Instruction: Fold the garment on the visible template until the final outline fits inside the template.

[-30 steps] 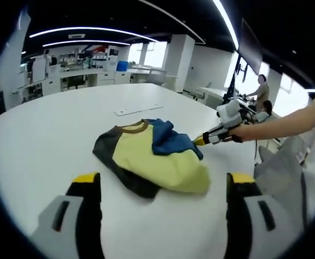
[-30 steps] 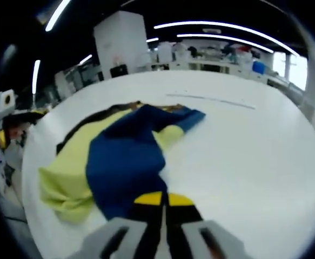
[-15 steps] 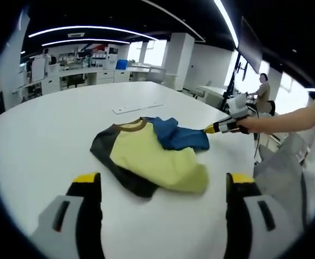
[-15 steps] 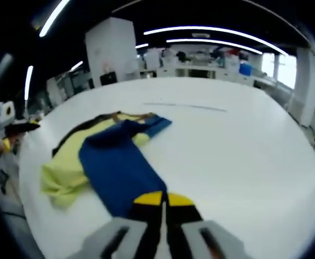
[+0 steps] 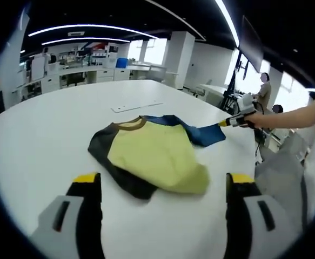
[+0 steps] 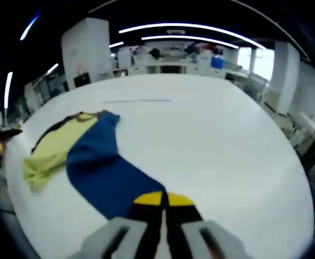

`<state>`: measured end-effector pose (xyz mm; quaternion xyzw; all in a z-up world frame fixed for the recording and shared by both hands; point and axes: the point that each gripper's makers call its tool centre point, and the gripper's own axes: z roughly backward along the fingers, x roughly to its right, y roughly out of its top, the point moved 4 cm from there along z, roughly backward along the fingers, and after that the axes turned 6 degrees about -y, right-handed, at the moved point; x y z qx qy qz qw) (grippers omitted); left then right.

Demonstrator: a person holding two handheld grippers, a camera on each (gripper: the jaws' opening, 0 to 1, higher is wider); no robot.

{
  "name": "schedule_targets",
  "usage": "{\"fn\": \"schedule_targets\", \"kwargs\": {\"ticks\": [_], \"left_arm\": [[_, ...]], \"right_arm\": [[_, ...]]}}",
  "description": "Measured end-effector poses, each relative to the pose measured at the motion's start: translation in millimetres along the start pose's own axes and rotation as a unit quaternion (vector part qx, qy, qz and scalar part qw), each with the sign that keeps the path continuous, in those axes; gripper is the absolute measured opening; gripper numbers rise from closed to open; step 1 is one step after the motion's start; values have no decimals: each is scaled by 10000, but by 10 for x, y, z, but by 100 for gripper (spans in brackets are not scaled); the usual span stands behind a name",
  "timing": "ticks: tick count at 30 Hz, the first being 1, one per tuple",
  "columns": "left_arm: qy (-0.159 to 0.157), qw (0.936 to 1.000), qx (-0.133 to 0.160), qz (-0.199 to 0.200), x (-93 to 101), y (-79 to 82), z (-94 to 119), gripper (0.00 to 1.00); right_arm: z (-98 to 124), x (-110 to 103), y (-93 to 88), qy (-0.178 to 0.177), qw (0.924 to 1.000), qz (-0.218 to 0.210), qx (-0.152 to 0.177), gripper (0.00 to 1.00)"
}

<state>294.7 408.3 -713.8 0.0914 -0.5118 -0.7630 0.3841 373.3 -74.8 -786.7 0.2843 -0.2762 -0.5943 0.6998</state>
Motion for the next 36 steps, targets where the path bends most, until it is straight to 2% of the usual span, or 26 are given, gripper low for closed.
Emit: {"fn": "schedule_targets", "kwargs": {"ticks": [5,9,14,19,25,36], "left_arm": [[10,10000,-58,20,-1,-29,-34,92],[24,9999,-99,51,-24,-48,-63,92],[48,9999,-145,68,-16,-40,-89,92],[67,9998,-178,68,-18,-31,-103,92],[86,9997,-203,82,-11,-27,-137,92],[111,9995,-270,124,2,-48,-159,92]], "right_arm": [[5,317,-7,-215,9998,-8,-47,0],[-6,426,8,-332,9994,-10,-60,0],[-60,665,53,-487,9988,-78,-52,0],[-68,763,49,-641,9978,-149,-83,0],[-34,778,25,-779,9967,-174,-123,0],[-119,1061,115,-926,9955,-125,-150,0]]}}
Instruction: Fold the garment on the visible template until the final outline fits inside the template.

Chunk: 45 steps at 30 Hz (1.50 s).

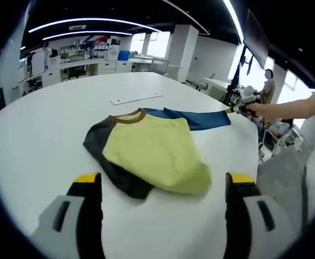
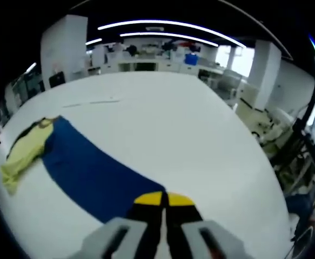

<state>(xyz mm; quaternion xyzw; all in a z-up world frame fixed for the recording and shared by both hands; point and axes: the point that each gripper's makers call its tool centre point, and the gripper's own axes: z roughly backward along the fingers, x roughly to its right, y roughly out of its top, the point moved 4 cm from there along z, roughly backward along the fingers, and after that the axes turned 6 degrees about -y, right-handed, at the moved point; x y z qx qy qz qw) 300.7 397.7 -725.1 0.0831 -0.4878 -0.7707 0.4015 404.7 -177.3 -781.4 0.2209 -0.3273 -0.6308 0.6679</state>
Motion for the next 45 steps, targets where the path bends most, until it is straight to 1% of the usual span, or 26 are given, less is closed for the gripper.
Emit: {"fn": "schedule_targets", "kwargs": {"ticks": [3,9,12,13,15,17,21,22,24,27,30,31,33,35,37,38,40,41,43,44,45], "left_arm": [[38,10000,-3,18,-11,-2,5,92],[106,9999,4,57,-30,-8,14,92],[131,9999,7,78,-32,-12,14,92],[145,9999,-1,86,-27,-20,14,92],[154,9998,-11,104,-28,-34,11,92],[175,9998,-22,116,-26,-46,16,92],[214,9996,-34,157,-31,-70,22,92],[227,9996,-48,167,-31,-78,23,92],[241,9995,-47,180,-21,-79,26,92],[263,9994,-47,205,-24,-89,26,92],[279,9993,-58,232,-31,-104,19,92],[284,9993,-60,237,-39,-112,13,92],[292,9993,-58,242,-36,-113,6,92],[295,9992,-59,252,-36,-115,3,91],[299,9992,-67,261,-39,-118,-1,91],[298,9992,-65,258,-38,-117,-3,91],[280,9993,-58,258,-24,-113,-8,91],[278,9993,-60,257,-24,-112,-8,91],[272,9993,-57,247,-28,-107,-7,91],[264,9993,-42,252,-28,-101,-4,91],[261,9993,-31,251,-25,-92,-1,91]], "right_arm": [[-6,-2,15,-24,10000,28,-14,0],[-102,136,86,-57,9999,101,-51,0],[-99,166,73,-104,9998,154,-95,0],[-108,189,67,-119,9998,105,-112,0],[-98,168,52,-119,9998,110,-144,0],[-130,201,53,-138,9996,172,-165,0],[-128,197,50,-155,9995,165,-207,0],[-175,225,55,-145,9995,184,-220,0],[-193,235,44,-157,9993,216,-255,0],[-181,236,7,-152,9992,181,-324,0],[-267,258,-37,-149,9990,126,-402,0],[-294,264,-39,-144,9990,102,-400,0],[-282,237,-52,-144,9990,108,-414,0],[-315,261,-50,-129,9989,111,-432,0],[-328,271,-50,-105,9990,52,-438,0],[-319,255,-52,-14,9992,0,-400,0],[-317,282,-56,-3,9992,-54,-396,0],[-314,294,-56,0,9993,-70,-375,1],[-290,287,-54,68,9993,-179,-335,8],[-201,253,-82,156,9992,-271,-260,10],[-172,236,-81,231,9990,-306,-214,12]]}}
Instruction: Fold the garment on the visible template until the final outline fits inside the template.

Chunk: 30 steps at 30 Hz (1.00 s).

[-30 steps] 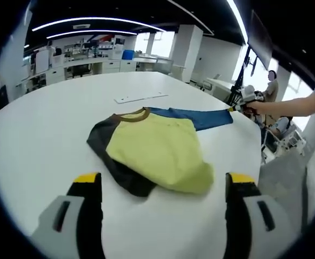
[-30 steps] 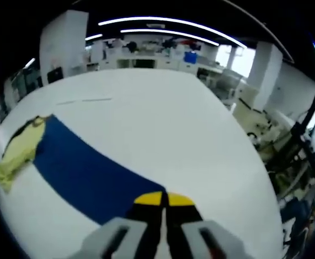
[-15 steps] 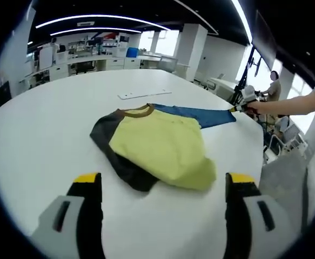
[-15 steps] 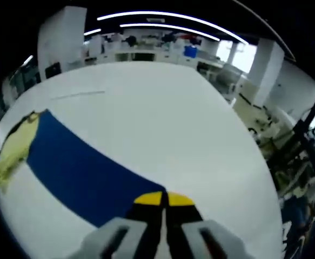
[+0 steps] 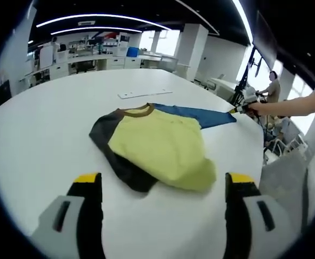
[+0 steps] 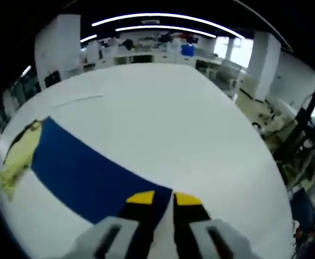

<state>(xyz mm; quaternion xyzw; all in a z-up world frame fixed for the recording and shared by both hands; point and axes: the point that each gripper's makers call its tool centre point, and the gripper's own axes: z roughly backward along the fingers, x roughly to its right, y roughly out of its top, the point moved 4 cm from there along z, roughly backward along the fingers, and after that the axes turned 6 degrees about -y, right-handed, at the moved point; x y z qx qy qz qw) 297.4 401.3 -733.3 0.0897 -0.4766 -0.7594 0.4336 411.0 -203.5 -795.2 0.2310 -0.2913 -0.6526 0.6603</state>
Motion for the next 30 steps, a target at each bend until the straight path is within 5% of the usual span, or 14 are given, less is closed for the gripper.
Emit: {"fn": "schedule_targets", "kwargs": {"ticks": [8,23,30], "left_arm": [[-59,10000,27,10,20,-5,-14,91],[-146,9999,17,-6,-42,-85,34,89],[-141,9999,-15,30,-95,-185,13,83]], "right_arm": [[204,-284,126,1003,9935,40,539,49],[840,-1061,268,1966,9690,1038,1079,100],[989,-1310,230,2166,9590,1458,1102,99]]}}
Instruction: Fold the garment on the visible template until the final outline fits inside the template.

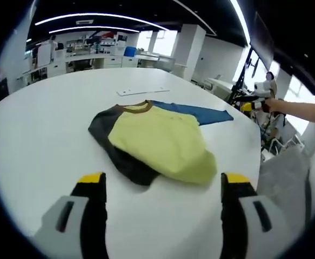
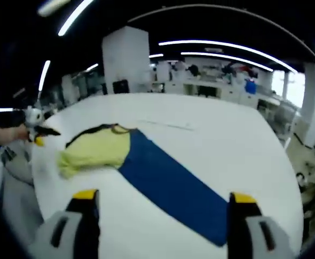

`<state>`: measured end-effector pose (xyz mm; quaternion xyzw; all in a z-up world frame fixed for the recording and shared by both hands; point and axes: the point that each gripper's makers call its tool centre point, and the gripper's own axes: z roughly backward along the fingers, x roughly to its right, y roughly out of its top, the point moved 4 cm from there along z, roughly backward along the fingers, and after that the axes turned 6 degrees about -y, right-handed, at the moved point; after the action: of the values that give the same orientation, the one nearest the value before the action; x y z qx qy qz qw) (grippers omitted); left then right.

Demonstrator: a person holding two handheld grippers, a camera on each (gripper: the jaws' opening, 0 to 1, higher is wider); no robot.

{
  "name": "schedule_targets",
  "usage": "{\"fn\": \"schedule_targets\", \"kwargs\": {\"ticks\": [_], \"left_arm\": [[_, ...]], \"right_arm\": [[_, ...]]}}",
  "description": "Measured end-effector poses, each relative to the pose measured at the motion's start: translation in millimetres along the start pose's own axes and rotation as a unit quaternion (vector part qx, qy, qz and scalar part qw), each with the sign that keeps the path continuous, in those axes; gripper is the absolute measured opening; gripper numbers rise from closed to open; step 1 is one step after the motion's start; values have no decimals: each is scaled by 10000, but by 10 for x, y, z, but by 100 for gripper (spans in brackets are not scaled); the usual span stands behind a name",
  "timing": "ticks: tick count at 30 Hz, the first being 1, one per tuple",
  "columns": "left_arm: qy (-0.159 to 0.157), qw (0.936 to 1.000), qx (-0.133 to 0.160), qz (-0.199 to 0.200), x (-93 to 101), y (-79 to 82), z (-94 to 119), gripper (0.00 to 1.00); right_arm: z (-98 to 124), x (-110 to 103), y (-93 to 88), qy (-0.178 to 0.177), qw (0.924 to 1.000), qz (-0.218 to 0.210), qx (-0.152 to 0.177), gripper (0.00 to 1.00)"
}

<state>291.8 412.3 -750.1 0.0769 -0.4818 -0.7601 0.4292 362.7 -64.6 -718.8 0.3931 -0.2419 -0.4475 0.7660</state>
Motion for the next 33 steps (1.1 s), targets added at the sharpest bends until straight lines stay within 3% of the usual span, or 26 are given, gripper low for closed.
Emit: {"fn": "schedule_targets", "kwargs": {"ticks": [6,17,33], "left_arm": [[43,9999,0,120,-90,-92,-46,73],[466,9965,124,682,-434,-268,-181,44],[521,9908,244,1225,-411,-316,-372,21]], "right_arm": [[38,-255,38,165,9997,154,53,99],[205,-372,110,166,9994,286,73,99],[457,-625,-4,133,9998,59,159,96]]}}
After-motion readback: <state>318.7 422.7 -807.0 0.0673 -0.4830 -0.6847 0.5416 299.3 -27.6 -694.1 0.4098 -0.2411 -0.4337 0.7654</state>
